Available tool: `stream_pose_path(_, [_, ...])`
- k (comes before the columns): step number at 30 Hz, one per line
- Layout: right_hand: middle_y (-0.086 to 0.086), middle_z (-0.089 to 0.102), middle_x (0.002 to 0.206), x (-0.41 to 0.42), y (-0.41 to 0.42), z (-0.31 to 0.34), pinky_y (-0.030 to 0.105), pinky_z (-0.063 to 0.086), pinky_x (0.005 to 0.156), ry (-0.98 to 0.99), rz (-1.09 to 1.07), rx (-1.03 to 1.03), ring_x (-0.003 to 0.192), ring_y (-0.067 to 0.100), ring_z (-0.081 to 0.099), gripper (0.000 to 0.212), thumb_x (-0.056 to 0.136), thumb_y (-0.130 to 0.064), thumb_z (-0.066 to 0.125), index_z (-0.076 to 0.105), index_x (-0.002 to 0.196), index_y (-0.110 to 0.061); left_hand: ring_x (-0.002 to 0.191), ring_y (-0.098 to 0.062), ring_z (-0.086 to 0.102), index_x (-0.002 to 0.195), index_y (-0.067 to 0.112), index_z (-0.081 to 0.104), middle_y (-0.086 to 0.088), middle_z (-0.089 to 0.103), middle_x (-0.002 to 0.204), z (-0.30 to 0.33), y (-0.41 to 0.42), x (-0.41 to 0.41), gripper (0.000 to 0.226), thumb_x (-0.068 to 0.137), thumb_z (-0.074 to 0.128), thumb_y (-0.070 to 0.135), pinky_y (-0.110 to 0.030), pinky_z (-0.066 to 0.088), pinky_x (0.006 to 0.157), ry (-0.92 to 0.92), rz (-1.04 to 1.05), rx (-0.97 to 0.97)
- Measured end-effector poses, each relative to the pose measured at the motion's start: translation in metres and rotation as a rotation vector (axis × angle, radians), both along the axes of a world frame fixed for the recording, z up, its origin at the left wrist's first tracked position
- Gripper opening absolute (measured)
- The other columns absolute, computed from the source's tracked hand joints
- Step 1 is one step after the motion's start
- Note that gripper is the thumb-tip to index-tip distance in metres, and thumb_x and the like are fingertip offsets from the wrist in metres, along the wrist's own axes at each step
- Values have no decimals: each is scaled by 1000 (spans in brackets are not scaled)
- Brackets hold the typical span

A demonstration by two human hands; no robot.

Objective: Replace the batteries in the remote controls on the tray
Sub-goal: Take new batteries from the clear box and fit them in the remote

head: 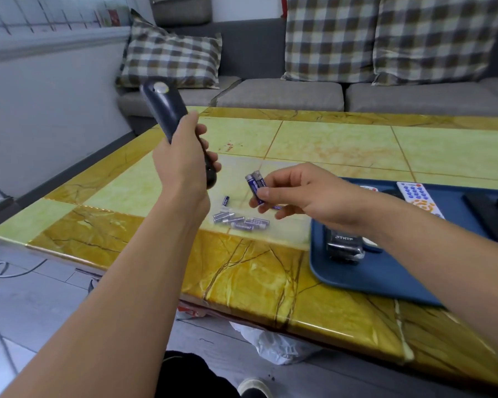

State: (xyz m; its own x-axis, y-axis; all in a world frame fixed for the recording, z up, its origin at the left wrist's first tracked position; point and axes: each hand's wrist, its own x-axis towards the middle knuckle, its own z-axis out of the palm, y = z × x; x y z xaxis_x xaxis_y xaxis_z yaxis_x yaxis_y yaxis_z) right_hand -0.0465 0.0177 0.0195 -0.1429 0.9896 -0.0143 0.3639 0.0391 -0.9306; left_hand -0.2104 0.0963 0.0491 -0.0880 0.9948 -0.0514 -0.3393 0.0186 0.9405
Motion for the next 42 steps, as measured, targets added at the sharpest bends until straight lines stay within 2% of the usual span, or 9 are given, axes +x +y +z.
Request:
stream_pose_path(4, [9, 74, 95, 25, -31, 15, 24, 54, 65, 454, -84, -91, 81, 19, 70, 24, 88, -27, 63, 67, 101, -8, 53, -10, 51, 89, 14, 65, 3, 53, 68, 7, -32, 40, 27, 87, 73, 40, -24, 45, 48, -12, -316, 21])
stream_pose_path(11, [11, 74, 88, 97, -92, 10, 20, 52, 59, 531, -340, -74, 67, 14, 66, 28, 81, -25, 65, 69, 102, -6, 52, -14, 48, 101, 8, 66, -6, 60, 71, -16, -81, 131, 24, 82, 80, 13, -19, 41, 43, 86, -803, -20])
stream_pose_path(14, [13, 73, 94, 125, -118, 5, 19, 54, 62, 526, -429, -53, 70, 14, 67, 36, 83, -20, 67, 67, 110, 3, 52, -14, 52, 103, 7, 65, -7, 63, 72, -18, -95, 162, 27, 80, 80, 5, -20, 45, 46, 70, -850, -29])
stream_pose_path(17, [11, 75, 93, 152, -139, 6, 18, 55, 64, 484, -540, 25, 76, 12, 69, 19, 89, -14, 66, 73, 102, -1, 61, -17, 56, 100, 10, 68, -8, 69, 77, -20, -110, 195, 27, 78, 83, 8, -24, 48, 55, 89, -836, -41])
stream_pose_path(20, [11, 71, 87, 179, -157, 11, 16, 55, 66, 470, -658, 140, 73, 12, 64, 16, 92, -6, 63, 72, 102, 1, 54, -14, 53, 101, 12, 66, -8, 66, 78, -21, -123, 221, 27, 79, 82, 9, -29, 38, 60, 47, -831, -78])
stream_pose_path(25, [15, 71, 86, 199, -176, 7, 21, 56, 64, 429, -629, 105, 69, 17, 64, 33, 94, -1, 61, 64, 126, -9, 59, -14, 59, 98, 13, 66, -5, 75, 80, -23, -134, 241, 21, 82, 80, 9, -23, 49, 60, 35, -872, -116])
stream_pose_path(30, [16, 72, 86, 201, -172, 1, 23, 55, 60, 417, -617, 87, 66, 19, 64, 29, 96, -1, 59, 61, 123, -11, 73, -20, 63, 104, 12, 66, -7, 77, 87, -25, -129, 242, 25, 83, 79, 10, -24, 52, 65, 59, -871, -83])
stream_pose_path(37, [1, 66, 67, 142, -118, -14, 24, 44, 53, -45, -349, -36, 52, 13, 51, 20, 97, -16, 62, 65, 117, -16, 71, -21, 59, 99, 16, 68, -7, 71, 82, -3, -85, 162, 29, 76, 86, 17, -27, 38, 56, 252, -782, 197])
stream_pose_path(42, [-7, 54, 54, 45, -41, -20, 24, 33, 52, -434, -236, 302, 51, 8, 45, 10, 90, -21, 70, 74, 90, -12, 56, -13, 58, 94, 12, 67, -12, 68, 80, 8, -46, 39, 37, 63, 86, 15, -19, 39, 45, 559, -874, 276])
